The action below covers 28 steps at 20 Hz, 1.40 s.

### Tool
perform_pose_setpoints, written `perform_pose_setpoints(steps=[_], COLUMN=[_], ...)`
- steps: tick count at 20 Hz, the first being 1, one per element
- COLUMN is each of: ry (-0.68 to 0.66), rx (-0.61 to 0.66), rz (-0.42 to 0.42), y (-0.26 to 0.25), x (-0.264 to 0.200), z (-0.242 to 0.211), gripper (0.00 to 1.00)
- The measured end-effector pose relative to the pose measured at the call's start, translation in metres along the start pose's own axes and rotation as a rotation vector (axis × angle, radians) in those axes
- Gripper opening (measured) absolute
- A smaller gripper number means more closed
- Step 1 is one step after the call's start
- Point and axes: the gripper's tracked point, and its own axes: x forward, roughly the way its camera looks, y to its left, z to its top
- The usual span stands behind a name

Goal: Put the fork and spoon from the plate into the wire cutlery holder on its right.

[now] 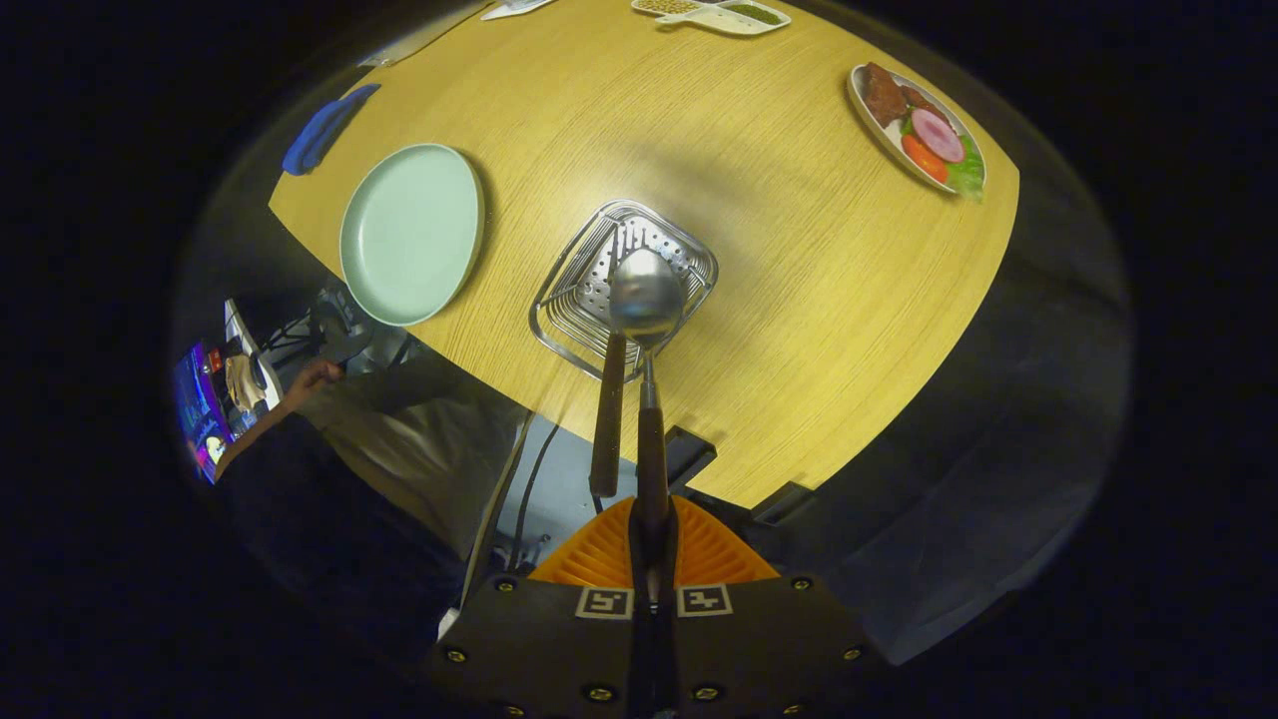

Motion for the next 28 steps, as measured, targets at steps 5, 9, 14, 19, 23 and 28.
perform_pose_setpoints(steps=[5, 9, 14, 19, 23, 28], ry=[0.076, 0.086, 0.015, -0.182, -0.573, -1.156], rx=[-0.033, -0.026, -0.016, 0.06, 0.173, 0.346], rz=[-0.005, 0.008, 0.006, 0.0, -0.04, -0.107], y=[-0.008, -0.008, -0.009, -0.006, 0.006, 0.042], x=[0.008, 0.013, 0.002, -0.021, -0.063, -0.142], z=[0.019, 0.033, 0.039, 0.037, 0.056, 0.064], gripper=[0.02, 0.04, 0.13, 0.18, 0.18, 0.18])
